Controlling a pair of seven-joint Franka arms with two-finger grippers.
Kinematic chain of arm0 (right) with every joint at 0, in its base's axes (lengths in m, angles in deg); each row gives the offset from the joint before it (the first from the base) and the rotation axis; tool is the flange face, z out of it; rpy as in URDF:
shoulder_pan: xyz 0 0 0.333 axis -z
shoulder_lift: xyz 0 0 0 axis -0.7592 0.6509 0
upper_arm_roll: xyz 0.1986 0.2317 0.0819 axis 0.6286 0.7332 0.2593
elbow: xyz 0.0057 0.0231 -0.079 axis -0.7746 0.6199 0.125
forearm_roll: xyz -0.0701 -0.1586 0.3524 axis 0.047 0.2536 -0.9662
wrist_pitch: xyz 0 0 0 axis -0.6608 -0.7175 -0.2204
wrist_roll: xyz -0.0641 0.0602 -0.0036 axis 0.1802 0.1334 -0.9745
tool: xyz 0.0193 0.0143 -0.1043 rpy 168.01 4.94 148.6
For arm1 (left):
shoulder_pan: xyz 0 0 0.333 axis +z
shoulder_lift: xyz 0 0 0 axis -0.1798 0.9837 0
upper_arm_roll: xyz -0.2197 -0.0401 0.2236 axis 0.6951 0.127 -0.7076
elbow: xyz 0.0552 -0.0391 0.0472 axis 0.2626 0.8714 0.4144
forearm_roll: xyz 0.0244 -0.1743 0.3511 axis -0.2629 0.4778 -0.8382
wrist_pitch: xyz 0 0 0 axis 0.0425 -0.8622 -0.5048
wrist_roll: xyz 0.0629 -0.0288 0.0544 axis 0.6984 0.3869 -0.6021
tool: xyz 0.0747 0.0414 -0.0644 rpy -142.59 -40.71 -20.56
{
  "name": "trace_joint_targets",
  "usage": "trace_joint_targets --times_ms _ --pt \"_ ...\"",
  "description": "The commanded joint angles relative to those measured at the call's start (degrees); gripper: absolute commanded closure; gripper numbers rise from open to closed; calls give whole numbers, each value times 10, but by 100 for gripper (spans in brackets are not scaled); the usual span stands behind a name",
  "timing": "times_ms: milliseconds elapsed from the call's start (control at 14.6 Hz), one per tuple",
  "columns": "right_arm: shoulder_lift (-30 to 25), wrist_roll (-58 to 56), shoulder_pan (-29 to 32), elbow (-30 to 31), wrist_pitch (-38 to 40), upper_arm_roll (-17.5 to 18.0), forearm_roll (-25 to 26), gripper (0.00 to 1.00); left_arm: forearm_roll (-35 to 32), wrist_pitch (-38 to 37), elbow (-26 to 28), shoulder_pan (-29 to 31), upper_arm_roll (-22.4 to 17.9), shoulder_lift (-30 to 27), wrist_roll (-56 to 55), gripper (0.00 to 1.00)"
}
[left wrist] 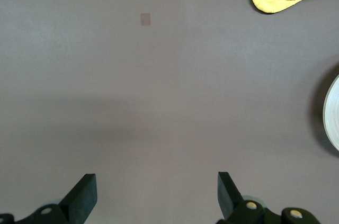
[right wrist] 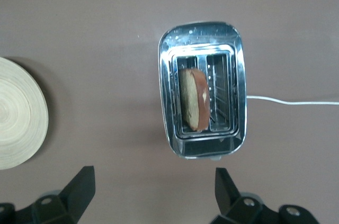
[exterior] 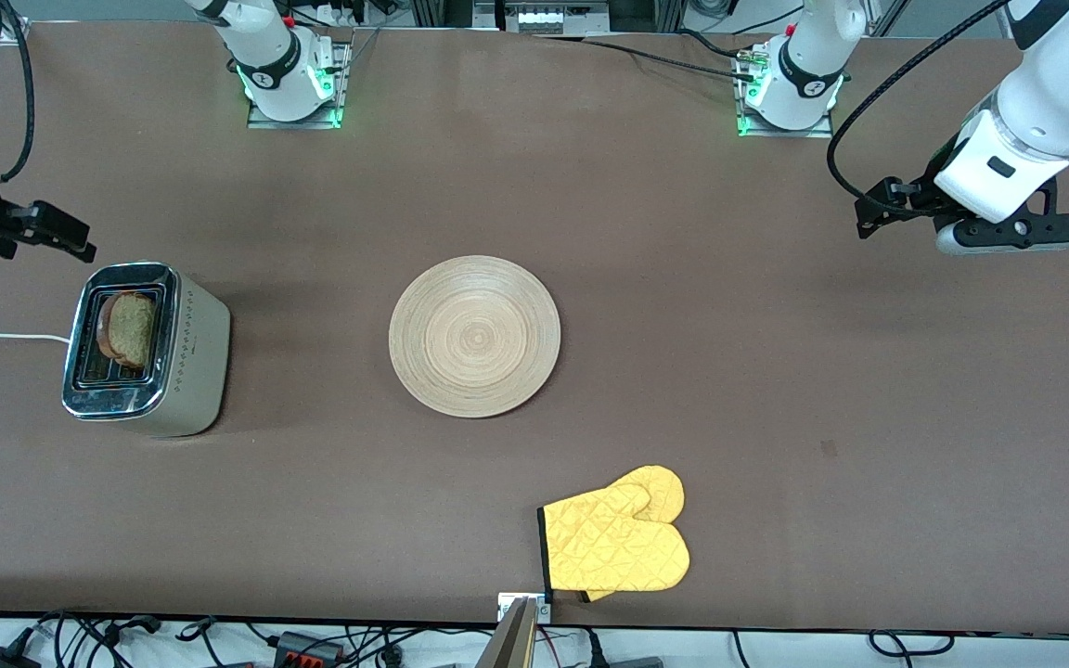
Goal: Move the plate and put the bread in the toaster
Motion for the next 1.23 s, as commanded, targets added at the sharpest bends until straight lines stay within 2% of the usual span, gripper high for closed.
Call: trace_joint_targets --times_ms 0,1165 --pt "-53 -9 6 64 -23 8 5 0 13 -9 -6 2 -1 -1 -1 0" --pt "-61 -19 7 67 -12 6 3 0 14 -10 -6 2 -1 -1 -1 0"
